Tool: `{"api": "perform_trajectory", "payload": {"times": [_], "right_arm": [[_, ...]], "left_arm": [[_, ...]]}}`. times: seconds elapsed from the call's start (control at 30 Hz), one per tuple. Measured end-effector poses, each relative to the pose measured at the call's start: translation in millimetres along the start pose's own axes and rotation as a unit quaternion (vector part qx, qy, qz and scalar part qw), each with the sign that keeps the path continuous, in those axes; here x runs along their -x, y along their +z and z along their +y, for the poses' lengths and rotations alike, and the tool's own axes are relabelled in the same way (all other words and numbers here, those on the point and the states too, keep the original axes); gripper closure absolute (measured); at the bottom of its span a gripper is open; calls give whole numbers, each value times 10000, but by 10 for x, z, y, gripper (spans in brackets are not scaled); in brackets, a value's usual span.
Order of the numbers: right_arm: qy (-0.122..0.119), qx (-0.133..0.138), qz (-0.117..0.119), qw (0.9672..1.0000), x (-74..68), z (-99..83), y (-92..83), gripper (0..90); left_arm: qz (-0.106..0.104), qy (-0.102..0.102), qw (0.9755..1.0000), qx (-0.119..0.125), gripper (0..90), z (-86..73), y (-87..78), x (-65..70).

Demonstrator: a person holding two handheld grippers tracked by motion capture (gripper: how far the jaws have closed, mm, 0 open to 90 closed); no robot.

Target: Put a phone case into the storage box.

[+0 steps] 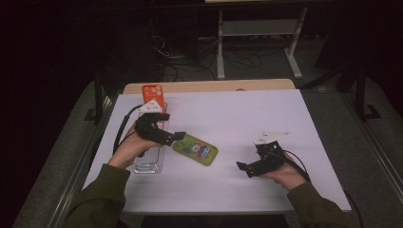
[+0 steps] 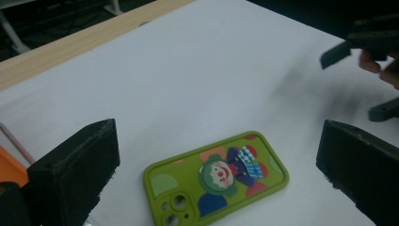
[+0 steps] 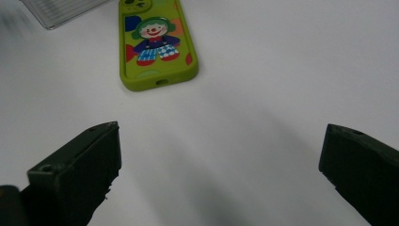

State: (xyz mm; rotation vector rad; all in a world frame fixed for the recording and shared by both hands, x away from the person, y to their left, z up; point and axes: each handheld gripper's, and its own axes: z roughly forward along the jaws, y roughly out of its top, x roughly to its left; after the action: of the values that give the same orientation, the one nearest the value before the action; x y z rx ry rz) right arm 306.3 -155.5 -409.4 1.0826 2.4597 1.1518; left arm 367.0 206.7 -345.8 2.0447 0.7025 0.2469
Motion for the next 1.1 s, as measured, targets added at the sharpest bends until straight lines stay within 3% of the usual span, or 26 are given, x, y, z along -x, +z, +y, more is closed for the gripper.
{"api": "perform_trajectory", "payload": {"times": [0.1, 0.4, 0.47, 0.53, 0.77, 0.87, 1.1], "right_arm": [[-50, -120, 115, 9998, -26, 99, 106, 0], [-410, -505, 452, 9969, -164, 405, 492, 0], [-466, -563, 492, 9961, -186, 465, 552, 0], [-547, -626, 571, 9949, -205, 540, 627, 0], [-685, -833, 665, 9919, -297, 734, 885, 0], [-947, -942, 630, 9890, -316, 775, 1024, 0], [-1100, -1139, 676, 9851, -399, 816, 1284, 0]], "left_arm": [[-125, 16, 9999, 6, 0, -27, 11, 35], [-230, 11, 9997, -51, 0, -47, 48, 85], [-230, 123, 9996, -128, 0, -45, 47, 79], [-259, 39, 9996, -76, 0, -47, 64, 103], [-268, 77, 9996, -98, 0, -51, 73, 98], [-273, 77, 9995, -109, 0, -55, 74, 95], [-278, 52, 9996, -94, 0, -58, 72, 85]]}}
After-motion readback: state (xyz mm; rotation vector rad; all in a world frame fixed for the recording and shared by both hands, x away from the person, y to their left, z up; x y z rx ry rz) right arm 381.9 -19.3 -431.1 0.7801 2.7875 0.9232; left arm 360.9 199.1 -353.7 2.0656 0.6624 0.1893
